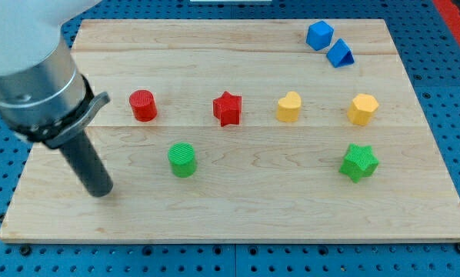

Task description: Push green circle to the right side of the board

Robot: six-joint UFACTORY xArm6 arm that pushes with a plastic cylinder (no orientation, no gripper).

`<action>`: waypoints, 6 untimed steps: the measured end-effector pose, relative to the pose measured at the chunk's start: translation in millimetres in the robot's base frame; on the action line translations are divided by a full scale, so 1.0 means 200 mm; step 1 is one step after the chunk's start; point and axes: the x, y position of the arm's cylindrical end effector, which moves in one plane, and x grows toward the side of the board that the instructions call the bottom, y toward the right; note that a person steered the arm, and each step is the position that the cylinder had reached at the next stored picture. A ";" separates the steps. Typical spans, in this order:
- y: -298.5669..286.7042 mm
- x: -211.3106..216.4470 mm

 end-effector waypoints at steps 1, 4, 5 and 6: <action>0.19 -0.10; 0.46 -0.30; 0.62 -0.34; 0.77 -0.26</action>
